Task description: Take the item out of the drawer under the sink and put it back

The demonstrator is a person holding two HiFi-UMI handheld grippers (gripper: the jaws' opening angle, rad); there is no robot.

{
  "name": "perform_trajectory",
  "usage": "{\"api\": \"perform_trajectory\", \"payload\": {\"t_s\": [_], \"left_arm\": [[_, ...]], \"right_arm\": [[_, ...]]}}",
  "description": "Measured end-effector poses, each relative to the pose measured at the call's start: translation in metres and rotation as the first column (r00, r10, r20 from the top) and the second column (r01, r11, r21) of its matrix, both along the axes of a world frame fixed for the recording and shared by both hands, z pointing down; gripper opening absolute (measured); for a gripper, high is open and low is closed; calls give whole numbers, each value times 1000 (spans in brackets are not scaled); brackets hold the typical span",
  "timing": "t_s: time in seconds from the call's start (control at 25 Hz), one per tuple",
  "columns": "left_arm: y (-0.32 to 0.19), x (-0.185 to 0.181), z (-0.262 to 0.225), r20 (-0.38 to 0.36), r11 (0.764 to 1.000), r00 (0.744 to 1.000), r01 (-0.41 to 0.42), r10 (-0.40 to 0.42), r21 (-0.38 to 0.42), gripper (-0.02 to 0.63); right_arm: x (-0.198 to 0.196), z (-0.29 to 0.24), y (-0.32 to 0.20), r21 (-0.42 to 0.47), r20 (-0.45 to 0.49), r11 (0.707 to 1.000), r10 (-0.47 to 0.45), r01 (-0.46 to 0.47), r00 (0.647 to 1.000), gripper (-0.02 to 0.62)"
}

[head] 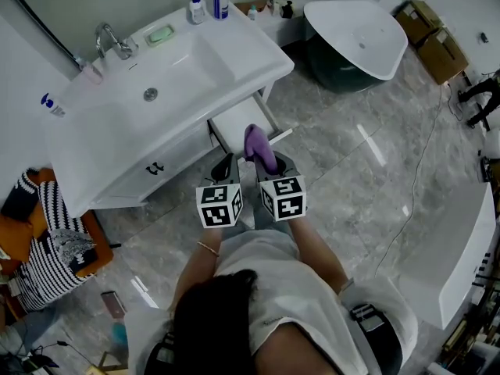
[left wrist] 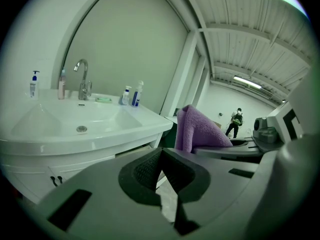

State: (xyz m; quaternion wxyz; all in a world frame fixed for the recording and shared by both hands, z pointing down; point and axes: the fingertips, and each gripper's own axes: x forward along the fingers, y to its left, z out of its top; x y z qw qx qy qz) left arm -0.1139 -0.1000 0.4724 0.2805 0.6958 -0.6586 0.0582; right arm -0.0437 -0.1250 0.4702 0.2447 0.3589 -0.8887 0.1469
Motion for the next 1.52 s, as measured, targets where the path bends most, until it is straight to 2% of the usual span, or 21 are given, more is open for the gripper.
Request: {"api": "perform_trajectory", "payload": {"t_s": [0.24, 0.44, 0.92, 1.24, 1.52], "left_arm": [[-17, -3, 10, 0, 999, 999, 33, -33, -17, 3], [-34, -10, 24, -16, 994, 996, 85, -87, -68, 3], [-86, 1, 70, -39, 978, 990, 130, -138, -166, 3], [-112, -16, 95, -74, 950, 966, 228, -248, -211, 3], [-124, -20, 123, -61, 923, 951, 276, -302, -269, 3]], "right_arm": [[-6, 12, -22, -22, -20, 999, -38, 37, 999, 74], [-8, 29, -44, -70, -47, 995, -72, 69, 996, 74], [-17, 83, -96, -195, -110, 968, -181, 157, 977, 74], [-23, 118, -125, -265, -145, 947, -224, 181, 964, 74], [-26, 152, -138, -340, -148, 915, -281, 218, 948, 74]]}}
